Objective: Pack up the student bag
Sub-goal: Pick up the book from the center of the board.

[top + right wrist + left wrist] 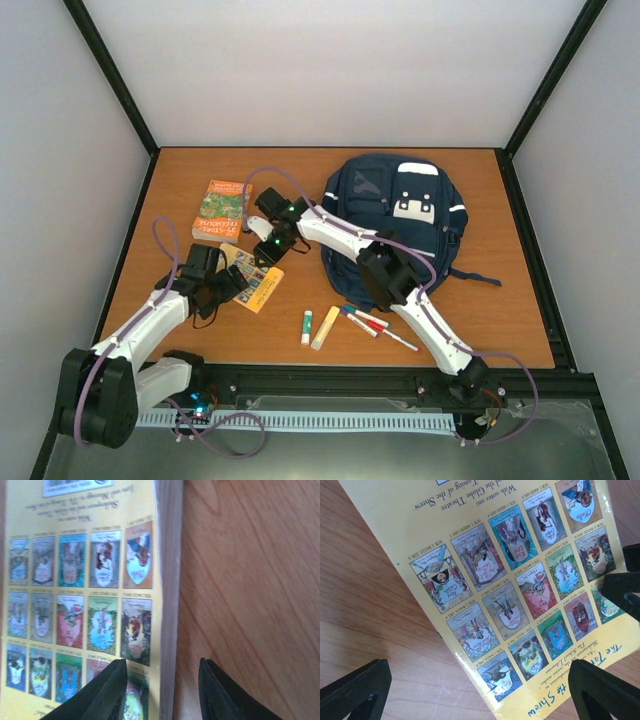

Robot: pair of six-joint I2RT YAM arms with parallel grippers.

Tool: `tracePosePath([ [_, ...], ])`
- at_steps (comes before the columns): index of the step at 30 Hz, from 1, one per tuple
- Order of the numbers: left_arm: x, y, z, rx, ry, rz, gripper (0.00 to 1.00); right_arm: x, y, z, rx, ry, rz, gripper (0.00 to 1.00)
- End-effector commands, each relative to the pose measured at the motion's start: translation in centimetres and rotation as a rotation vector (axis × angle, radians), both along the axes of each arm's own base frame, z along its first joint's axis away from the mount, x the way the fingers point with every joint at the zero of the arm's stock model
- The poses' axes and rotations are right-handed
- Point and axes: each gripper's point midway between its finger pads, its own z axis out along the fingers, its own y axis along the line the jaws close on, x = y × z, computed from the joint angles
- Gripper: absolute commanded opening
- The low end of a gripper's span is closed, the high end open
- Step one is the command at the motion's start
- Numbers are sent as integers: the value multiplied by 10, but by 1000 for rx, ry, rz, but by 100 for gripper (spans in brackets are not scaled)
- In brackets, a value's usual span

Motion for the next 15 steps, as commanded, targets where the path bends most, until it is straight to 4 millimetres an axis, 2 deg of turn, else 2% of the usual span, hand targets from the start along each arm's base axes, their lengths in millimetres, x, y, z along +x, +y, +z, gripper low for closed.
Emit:
tracePosePath([
  [1, 3, 3, 7, 2, -24, 24, 100, 9, -17, -26, -108, -30, -81, 39],
  [6, 4, 4, 6, 9, -19, 27, 100, -16, -31, -51, -144, 83, -95, 19],
  [11, 4, 6, 5, 19, -18, 28, 100, -49, -51, -64, -152, 206, -125, 11],
  [15, 3, 4, -4, 11, 2, 20, 100, -74, -59, -58, -117, 280, -137, 4],
])
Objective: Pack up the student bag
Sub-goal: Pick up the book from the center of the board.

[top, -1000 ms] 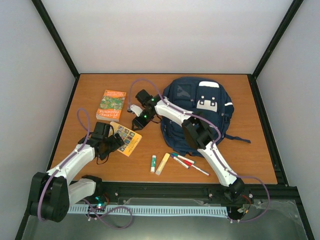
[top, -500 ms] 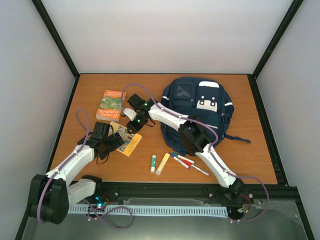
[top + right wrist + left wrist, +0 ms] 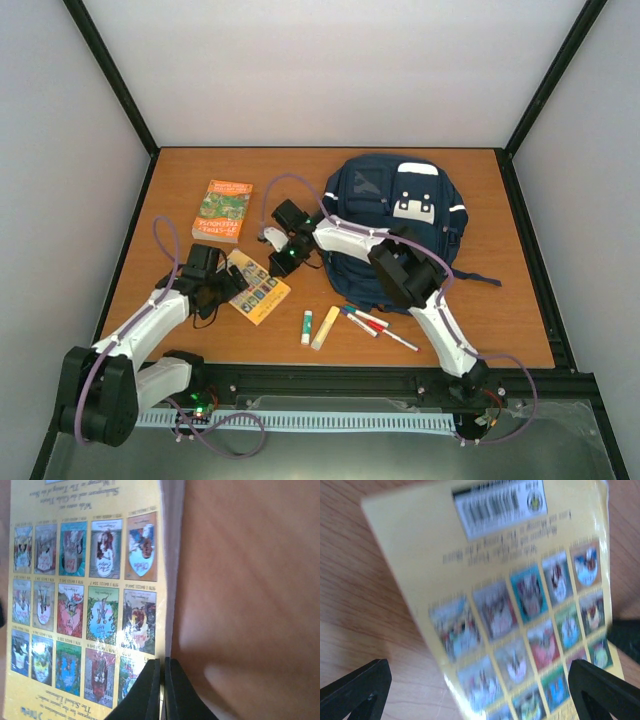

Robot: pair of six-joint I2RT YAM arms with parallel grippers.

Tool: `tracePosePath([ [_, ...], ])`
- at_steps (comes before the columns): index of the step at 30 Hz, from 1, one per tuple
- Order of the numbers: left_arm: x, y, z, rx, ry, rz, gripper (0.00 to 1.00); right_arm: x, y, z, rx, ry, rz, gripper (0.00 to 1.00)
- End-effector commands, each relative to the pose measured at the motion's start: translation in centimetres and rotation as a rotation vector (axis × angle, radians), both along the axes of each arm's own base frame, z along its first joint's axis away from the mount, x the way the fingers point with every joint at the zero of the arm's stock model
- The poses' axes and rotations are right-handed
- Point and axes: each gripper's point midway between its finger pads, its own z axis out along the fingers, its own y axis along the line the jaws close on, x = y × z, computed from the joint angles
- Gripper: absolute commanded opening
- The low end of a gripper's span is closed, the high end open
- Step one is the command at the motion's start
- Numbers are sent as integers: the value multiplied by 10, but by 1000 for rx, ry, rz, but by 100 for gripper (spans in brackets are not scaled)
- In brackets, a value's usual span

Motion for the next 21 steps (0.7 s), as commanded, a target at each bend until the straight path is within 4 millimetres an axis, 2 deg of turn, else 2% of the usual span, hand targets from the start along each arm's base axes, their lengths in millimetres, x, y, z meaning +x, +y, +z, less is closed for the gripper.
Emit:
tracePosePath([
  [1, 2, 1, -7, -4, 11, 14, 100, -49, -32, -38, -117, 181, -29, 3],
  [5, 1, -2, -13, -20, 25, 8, 100, -72, -24, -24, -82, 207, 5, 3],
  [7, 8, -5, -11, -30, -4, 0, 100, -78, -19, -13, -58, 212, 14, 3],
  [11, 16, -8, -9, -34, -26, -21, 99, -73, -11, 15, -5, 184, 13, 3],
  [13, 20, -11, -9, -42, -33, -31, 99, -70, -10, 19, -2, 166, 15, 3],
  [15, 26, -16, -7, -60, -48, -53, 97, -68, -12, 13, -18, 153, 17, 3],
  [21, 38, -45, 3, -197, -101, -145, 92, -69, -16, -26, -83, 188, 26, 3],
])
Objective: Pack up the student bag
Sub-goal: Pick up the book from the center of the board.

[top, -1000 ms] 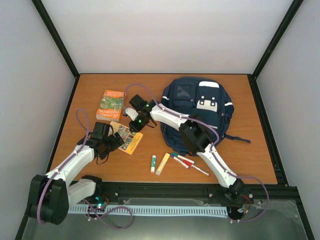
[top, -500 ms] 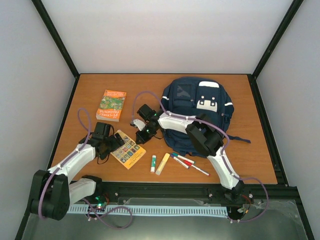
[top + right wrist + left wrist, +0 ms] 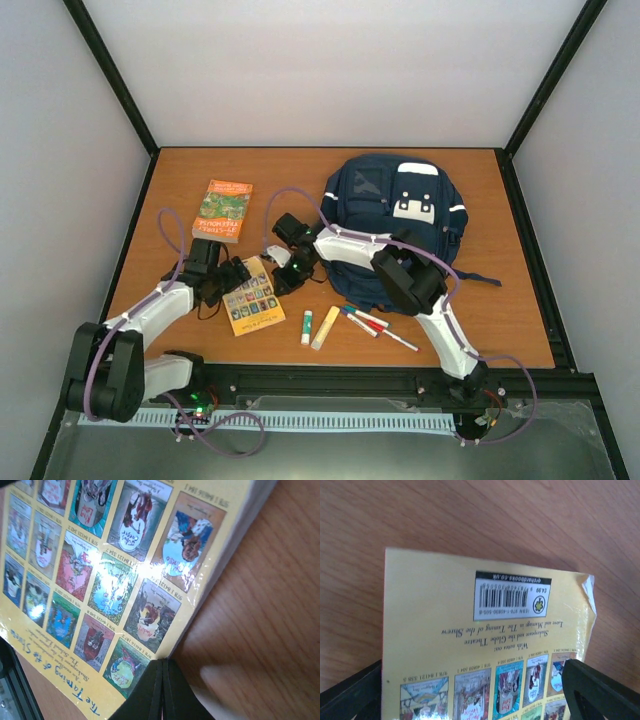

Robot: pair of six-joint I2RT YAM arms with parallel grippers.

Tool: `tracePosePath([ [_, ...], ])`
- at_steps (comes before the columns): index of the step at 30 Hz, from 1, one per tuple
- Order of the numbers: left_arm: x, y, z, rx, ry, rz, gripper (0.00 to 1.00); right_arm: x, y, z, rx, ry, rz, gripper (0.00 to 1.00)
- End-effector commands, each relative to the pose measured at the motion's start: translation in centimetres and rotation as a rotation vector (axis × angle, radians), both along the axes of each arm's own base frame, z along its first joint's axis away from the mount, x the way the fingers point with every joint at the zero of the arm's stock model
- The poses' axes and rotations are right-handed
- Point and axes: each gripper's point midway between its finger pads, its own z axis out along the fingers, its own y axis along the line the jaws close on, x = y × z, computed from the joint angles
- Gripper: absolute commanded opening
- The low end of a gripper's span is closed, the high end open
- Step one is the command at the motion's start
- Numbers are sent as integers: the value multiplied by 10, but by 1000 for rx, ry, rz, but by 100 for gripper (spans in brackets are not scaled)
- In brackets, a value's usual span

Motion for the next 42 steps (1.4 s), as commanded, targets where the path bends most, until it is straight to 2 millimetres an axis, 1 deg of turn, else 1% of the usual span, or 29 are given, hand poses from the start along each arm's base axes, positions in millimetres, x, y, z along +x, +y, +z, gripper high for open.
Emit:
tracePosePath([
  [1, 7, -38, 13, -182, -46, -121, 91, -3, 4, -30, -44, 8, 26, 3],
  [3, 6, -44, 20, -220, -76, -134, 88, -2, 5, -36, -55, 13, 28, 3],
  [6, 4, -49, 38, -273, -146, -142, 83, 0, 6, -40, -58, 14, 28, 3],
  [10, 1, -49, 64, -315, -236, -128, 78, 0, 6, -41, -61, 14, 28, 3],
  [12, -2, -48, 74, -327, -268, -114, 73, 0, 6, -40, -59, 13, 28, 4],
  [14, -3, -48, 77, -333, -269, -108, 66, 1, 6, -39, -56, 9, 30, 4],
  [15, -3, -48, 77, -333, -266, -107, 60, 1, 6, -38, -55, 5, 31, 4],
  [18, -5, -46, 69, -318, -216, -97, 46, 3, 7, -35, -54, -9, 32, 4],
  [22, -9, -44, 54, -302, -133, -79, 41, 5, 6, -31, -53, -28, 34, 4],
  [24, -11, -42, 49, -297, -109, -63, 35, 6, 6, -29, -53, -36, 34, 4],
  [27, -13, -41, 52, -296, -114, -56, 26, 7, 5, -26, -51, -52, 37, 5],
  [29, -13, -40, 58, -287, -131, -60, 19, 10, 4, -19, -44, -69, 38, 6],
  [30, -13, -39, 63, -280, -144, -67, 16, 13, 4, -13, -38, -81, 37, 7],
  [32, -12, -38, 74, -262, -171, -87, 8, 22, 1, 7, -12, -120, 27, 8],
  [34, -10, -40, 86, -252, -209, -124, 2, 37, -5, 32, 18, -167, 3, 11],
  [35, -9, -41, 92, -249, -226, -139, 1, 46, -11, 45, 36, -192, -13, 13],
  [38, -7, -49, 109, -271, -285, -205, 1, 70, -30, 98, 129, -273, -37, 22],
  [40, -6, -63, 128, -326, -359, -283, 1, 82, -47, 138, 217, -331, -31, 33],
  [41, -5, -69, 137, -345, -391, -324, 1, 88, -61, 159, 261, -363, -26, 40],
  [42, -5, -74, 147, -349, -428, -370, 1, 90, -72, 178, 300, -405, -4, 47],
])
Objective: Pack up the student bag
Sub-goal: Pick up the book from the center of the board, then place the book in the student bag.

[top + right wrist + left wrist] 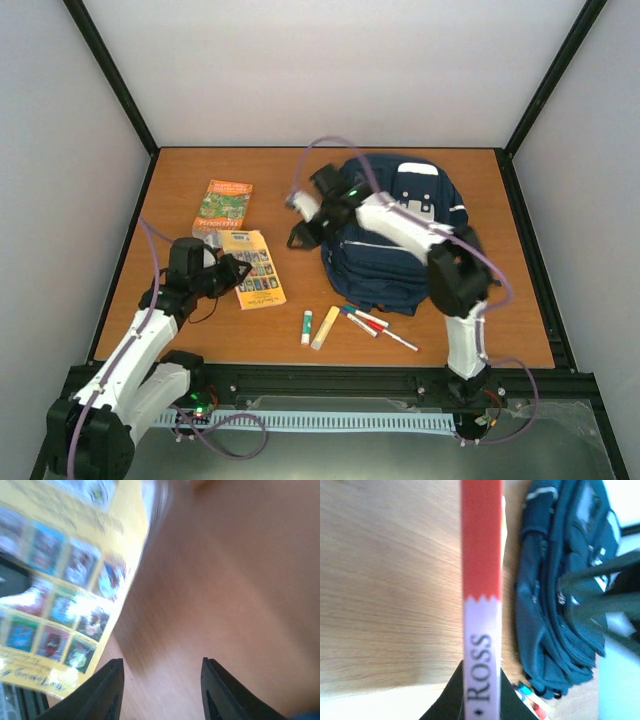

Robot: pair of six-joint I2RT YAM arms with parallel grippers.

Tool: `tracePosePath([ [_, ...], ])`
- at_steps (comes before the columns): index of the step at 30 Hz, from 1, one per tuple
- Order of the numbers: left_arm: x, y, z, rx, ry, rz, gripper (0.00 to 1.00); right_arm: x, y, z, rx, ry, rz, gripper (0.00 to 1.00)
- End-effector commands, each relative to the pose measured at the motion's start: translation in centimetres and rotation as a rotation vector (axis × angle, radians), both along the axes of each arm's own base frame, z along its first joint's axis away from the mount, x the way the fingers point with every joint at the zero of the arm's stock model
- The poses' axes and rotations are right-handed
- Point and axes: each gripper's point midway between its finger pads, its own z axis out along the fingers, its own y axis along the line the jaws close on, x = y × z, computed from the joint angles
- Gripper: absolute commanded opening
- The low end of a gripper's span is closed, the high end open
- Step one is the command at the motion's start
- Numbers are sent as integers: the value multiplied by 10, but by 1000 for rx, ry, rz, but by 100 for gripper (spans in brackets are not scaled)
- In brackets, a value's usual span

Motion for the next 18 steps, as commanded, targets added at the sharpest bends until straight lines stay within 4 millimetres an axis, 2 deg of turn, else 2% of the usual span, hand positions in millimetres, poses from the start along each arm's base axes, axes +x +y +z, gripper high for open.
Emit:
tracePosePath([
  [1, 6, -30, 61, -50, -228, -207, 1, 26, -48, 113, 206, -235, 56, 52],
  [4, 1, -43, 87, -21, -324, -322, 1, 19, -81, 151, 267, -306, 113, 64],
  [7, -12, -60, 111, -37, -425, -453, 1, 2, -106, 164, 253, -332, 149, 69],
  [11, -29, -75, 132, -59, -524, -578, 1, -20, -119, 166, 273, -337, 141, 74],
  [15, -44, -92, 134, -72, -579, -681, 1, -48, -122, 166, 347, -292, 155, 82],
  [18, -50, -99, 137, -82, -610, -725, 1, -56, -125, 160, 357, -271, 154, 84],
])
